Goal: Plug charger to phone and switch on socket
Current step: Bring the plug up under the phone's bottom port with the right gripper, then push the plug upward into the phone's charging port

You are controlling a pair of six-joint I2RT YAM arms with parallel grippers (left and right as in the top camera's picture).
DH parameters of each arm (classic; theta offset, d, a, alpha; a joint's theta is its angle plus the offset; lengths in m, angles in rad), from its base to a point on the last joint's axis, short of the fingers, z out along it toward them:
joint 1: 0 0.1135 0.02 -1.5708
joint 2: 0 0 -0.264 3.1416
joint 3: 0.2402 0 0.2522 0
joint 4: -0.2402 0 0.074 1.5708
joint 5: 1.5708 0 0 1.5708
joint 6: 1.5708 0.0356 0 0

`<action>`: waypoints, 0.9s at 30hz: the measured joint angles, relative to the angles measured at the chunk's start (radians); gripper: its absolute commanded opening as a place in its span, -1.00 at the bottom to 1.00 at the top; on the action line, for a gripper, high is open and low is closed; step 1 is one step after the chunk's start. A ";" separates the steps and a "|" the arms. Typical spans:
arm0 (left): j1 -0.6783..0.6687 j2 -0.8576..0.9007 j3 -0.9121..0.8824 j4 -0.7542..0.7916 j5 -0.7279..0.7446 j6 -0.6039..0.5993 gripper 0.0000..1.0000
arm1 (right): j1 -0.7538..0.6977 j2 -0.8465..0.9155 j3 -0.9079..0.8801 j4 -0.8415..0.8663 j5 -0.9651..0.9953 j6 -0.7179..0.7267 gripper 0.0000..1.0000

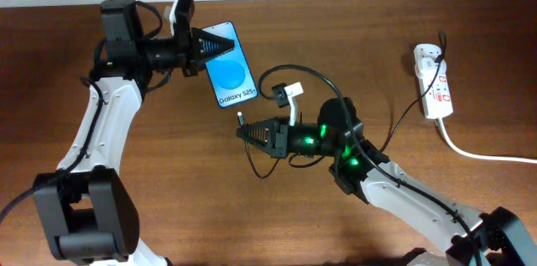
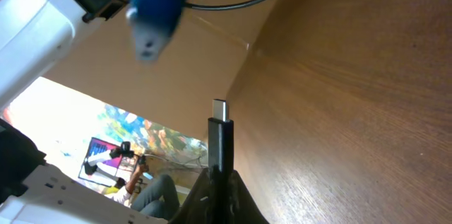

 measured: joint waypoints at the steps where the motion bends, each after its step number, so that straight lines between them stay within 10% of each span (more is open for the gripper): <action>1: 0.000 0.002 0.000 -0.001 0.024 0.018 -1.00 | 0.001 0.000 0.000 -0.014 0.000 -0.013 -0.91; 11: 0.000 0.057 0.000 -0.007 0.045 0.065 -1.00 | 0.038 0.000 0.173 -0.483 0.076 -0.290 -0.91; 27: 0.000 0.058 0.000 -0.031 -0.001 0.065 -1.00 | 0.017 -0.060 0.194 -0.509 0.163 -0.326 -0.92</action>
